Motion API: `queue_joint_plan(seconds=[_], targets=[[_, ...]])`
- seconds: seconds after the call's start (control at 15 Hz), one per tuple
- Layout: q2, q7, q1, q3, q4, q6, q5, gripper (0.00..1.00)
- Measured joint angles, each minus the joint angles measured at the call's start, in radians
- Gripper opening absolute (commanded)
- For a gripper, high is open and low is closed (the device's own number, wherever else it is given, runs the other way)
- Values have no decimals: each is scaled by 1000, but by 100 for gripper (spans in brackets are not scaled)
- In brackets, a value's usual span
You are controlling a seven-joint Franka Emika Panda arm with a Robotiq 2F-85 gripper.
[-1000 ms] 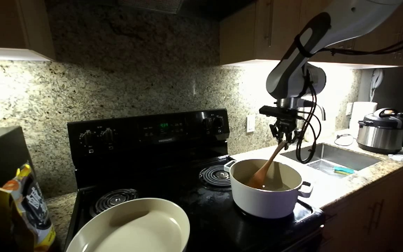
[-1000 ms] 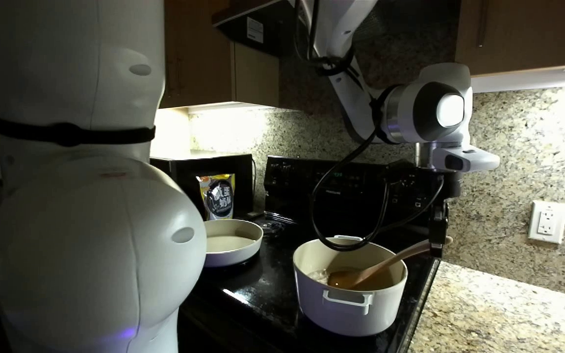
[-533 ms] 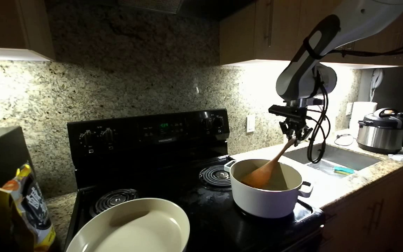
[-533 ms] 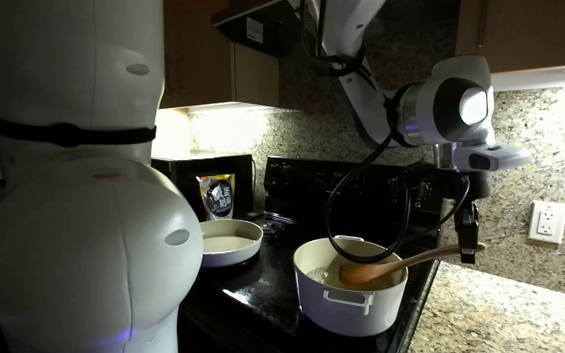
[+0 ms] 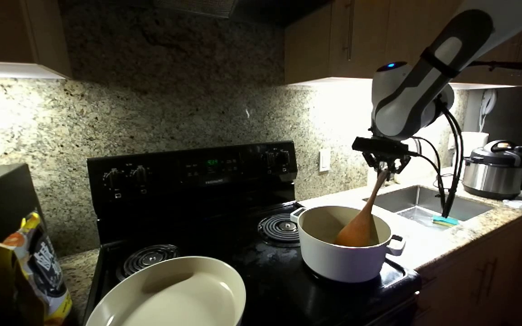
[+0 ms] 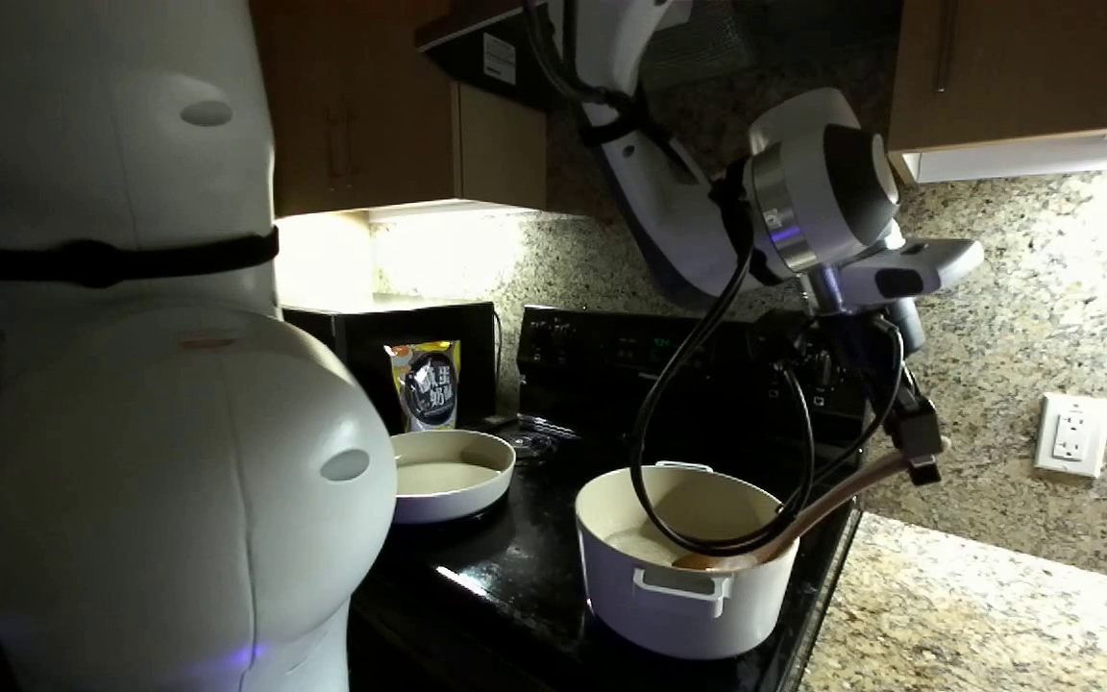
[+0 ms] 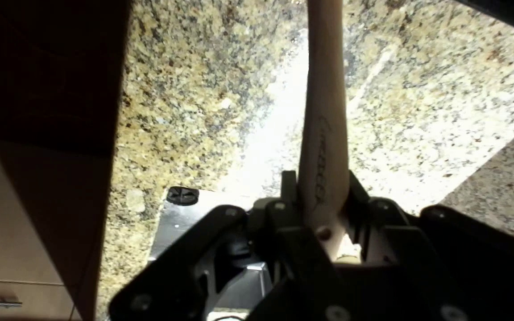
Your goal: Stir the pot with the wooden spoon
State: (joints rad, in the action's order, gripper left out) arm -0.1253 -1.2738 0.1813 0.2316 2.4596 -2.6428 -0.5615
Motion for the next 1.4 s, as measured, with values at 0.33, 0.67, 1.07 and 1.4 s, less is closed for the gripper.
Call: queue_joint_plan(seconds=[0.33,0.67,1.07,1.4], targets=[[-208,16,23,-73,138,-150,-24,7],[-264,45,25,-125,208,-288,46,7],[-265,-101,285,-286,214,-457,-192,7],[-265,-110,390,-369,229,-461,-262,7]])
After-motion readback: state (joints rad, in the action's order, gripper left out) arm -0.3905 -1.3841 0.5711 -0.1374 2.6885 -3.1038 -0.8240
